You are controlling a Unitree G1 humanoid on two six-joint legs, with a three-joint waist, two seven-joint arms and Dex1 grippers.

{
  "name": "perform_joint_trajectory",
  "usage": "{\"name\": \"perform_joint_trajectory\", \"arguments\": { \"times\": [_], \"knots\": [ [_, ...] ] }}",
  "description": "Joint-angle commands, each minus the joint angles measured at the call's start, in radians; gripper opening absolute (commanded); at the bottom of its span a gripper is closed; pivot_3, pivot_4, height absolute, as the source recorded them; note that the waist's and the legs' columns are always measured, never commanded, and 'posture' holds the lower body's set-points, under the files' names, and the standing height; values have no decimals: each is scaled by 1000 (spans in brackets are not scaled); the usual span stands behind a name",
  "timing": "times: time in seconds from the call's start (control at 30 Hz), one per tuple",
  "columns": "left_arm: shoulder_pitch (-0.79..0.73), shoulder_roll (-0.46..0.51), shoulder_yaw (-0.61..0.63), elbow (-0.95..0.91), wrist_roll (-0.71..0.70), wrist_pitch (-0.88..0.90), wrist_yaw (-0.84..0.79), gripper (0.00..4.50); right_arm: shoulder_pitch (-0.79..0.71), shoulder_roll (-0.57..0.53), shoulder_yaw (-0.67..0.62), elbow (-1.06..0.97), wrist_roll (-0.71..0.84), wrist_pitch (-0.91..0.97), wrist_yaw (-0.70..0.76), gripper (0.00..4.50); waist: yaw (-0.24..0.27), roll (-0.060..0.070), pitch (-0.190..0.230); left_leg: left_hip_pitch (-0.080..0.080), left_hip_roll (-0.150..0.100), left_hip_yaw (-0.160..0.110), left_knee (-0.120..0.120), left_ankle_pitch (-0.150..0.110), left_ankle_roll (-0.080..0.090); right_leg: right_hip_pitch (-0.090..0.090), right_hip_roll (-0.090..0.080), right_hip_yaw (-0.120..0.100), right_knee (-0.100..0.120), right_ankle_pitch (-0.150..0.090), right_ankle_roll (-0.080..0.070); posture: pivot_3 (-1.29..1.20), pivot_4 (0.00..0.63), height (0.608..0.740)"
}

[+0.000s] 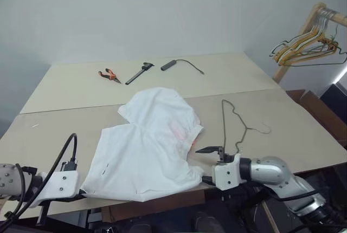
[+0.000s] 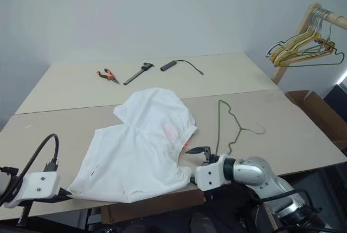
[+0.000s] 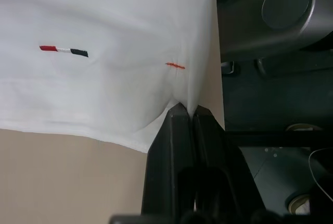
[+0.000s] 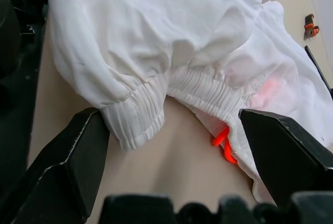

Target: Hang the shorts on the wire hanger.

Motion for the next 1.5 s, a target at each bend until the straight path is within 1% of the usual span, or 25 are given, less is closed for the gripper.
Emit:
{"name": "perform_joint_trajectory", "arguments": {
  "times": [0.03,0.1,0.2,0.37,0.5,0.57,0.7,0.8,0.87,0.9,0.93,0.97,1.03,1.07,1.13,1.17,1.2,1.23,1.27,1.33,1.37,1.4,1.43,1.47,1.5],
  "knots": [
    [-14,10,44,0,-7,6,-16,0,-10,33,-16,0,-38,-37,-45,4482,0,0,0,0,0,0,0,0,0,0,0,0,0,0,0,-40,19,740],
    [-14,10,51,3,-4,8,-20,0,-16,47,-11,13,-41,-62,-47,4482,0,0,0,0,0,0,0,0,0,0,0,0,0,0,0,-34,16,740],
    [-22,7,49,1,1,11,-17,0,-23,53,-5,31,-32,-104,-33,3871,-1,0,0,0,0,0,0,0,0,0,0,0,0,0,0,-30,11,740],
    [-32,-3,43,-8,4,18,-9,0,-26,39,-22,54,8,-164,-10,2143,-1,-1,0,0,0,0,0,0,0,0,0,0,0,0,0,-30,5,740],
    [-31,-11,40,-11,6,18,-4,0,-31,27,-34,74,33,-211,-3,653,-1,-1,-1,0,0,0,0,0,0,0,0,0,0,0,0,-31,1,740],
    [-31,-15,38,-13,7,17,-1,0,-34,18,-43,80,45,-230,3,33,-1,-1,-1,0,0,0,0,0,0,0,0,0,0,0,0,-30,0,740],
    [-36,-22,31,-15,11,13,6,0,-49,-17,-65,90,83,-238,38,33,-1,-1,-1,0,1,0,0,0,0,0,0,0,0,0,0,-32,0,740],
    [-48,-27,18,-12,10,1,10,0,-64,-67,-81,70,165,-186,115,33,-1,-1,-1,0,1,0,0,0,0,0,0,0,0,0,0,-34,0,740],
    [-94,-22,-12,-6,-14,-3,-2,0,-109,-115,-96,74,242,-145,198,33,2,-1,0,0,1,0,0,0,0,0,0,0,0,0,0,-33,0,740],
    [-140,-20,-34,4,-46,-4,-20,0,-147,-126,-105,86,281,-111,234,33,2,0,0,0,0,0,1,0,0,1,0,0,0,0,0,-31,0,740],
    [-210,-21,-61,18,-96,23,-42,0,-196,-125,-112,108,313,-71,261,33,4,-1,0,0,0,0,1,0,0,1,0,0,0,0,0,-27,0,740],
    [-332,-37,-99,50,-147,64,-54,0,-264,-110,-119,150,335,-32,281,33,4,-1,0,1,1,0,2,0,0,2,0,0,1,0,0,-25,0,740],
    [-688,-110,-201,195,-170,142,-38,0,-467,-41,-125,317,311,14,266,33,11,0,1,1,1,0,3,0,0,4,1,-1,1,1,-1,-21,0,740],
    [-856,-156,-242,293,-146,133,-23,0,-574,-3,-122,422,275,23,244,33,16,-1,2,3,1,-1,5,0,0,3,2,-1,3,2,-1,-21,0,740],
    [-1198,-262,-316,553,-34,91,84,0,-822,75,-92,706,129,5,115,33,16,-2,3,3,2,-2,7,4,-1,4,5,-2,1,9,-2,-20,0,740],
    [-1347,-311,-338,697,20,39,158,0,-936,111,-78,847,73,3,49,33,10,-2,3,2,2,-3,6,7,-5,3,6,-2,-1,15,-1,-21,0,740],
    [-1504,-355,-368,858,96,-1,277,0,-1051,148,-64,993,17,0,-42,33,5,-3,3,0,2,-4,4,9,-9,1,7,-2,-3,20,0,-18,0,740],
    [-1639,-382,-399,1006,170,-52,392,0,-1149,177,-47,1115,-37,5,-147,33,-3,-3,2,0,1,-5,3,10,-10,1,7,-2,-2,24,-6,-14,0,740],
    [-1765,-401,-438,1148,261,-132,557,0,-1243,204,-26,1226,-98,13,-276,33,-7,-4,1,-1,0,-5,0,10,-10,-1,6,-2,-3,24,-7,-8,0,740],
    [-1988,-437,-472,1372,365,-171,873,0,-1391,254,-29,1383,-154,46,-526,33,-19,-4,1,-6,-2,-5,-2,10,-10,-11,2,-1,-1,24,-7,-6,0,740],
    [-2075,-446,-492,1451,418,-188,1063,0,-1446,272,-40,1435,-170,46,-657,33,-27,-4,-1,-15,-3,-4,-4,11,-12,-21,0,0,3,24,-7,-5,0,740],
    [-2137,-447,-515,1506,466,-191,1210,0,-1482,283,-52,1469,-179,32,-761,33,-33,-4,-2,-27,-4,-4,-6,14,-17,-36,-2,1,5,24,-7,-6,0,740],
    [-2194,-438,-542,1543,520,-213,1360,0,-1514,292,-80,1493,-168,16,-848,33,-35,-4,-2,-39,-6,-4,-6,17,-24,-53,-5,2,11,24,-6,-6,0,740],
    [-2245,-429,-545,1567,544,-248,1492,0,-1537,297,-107,1508,-157,-8,-924,33,-38,-4,-2,-46,-7,-4,-6,17,-27,-66,-8,3,17,24,-6,-6,0,740],
    [-2280,-421,-545,1582,560,-274,1582,0,-1548,299,-123,1517,-151,-35,-974,33,-40,-4,-2,-54,-10,-3,-7,17,-27,-76,-12,3,19,24,-5,-6,0,740]
  ]
}}
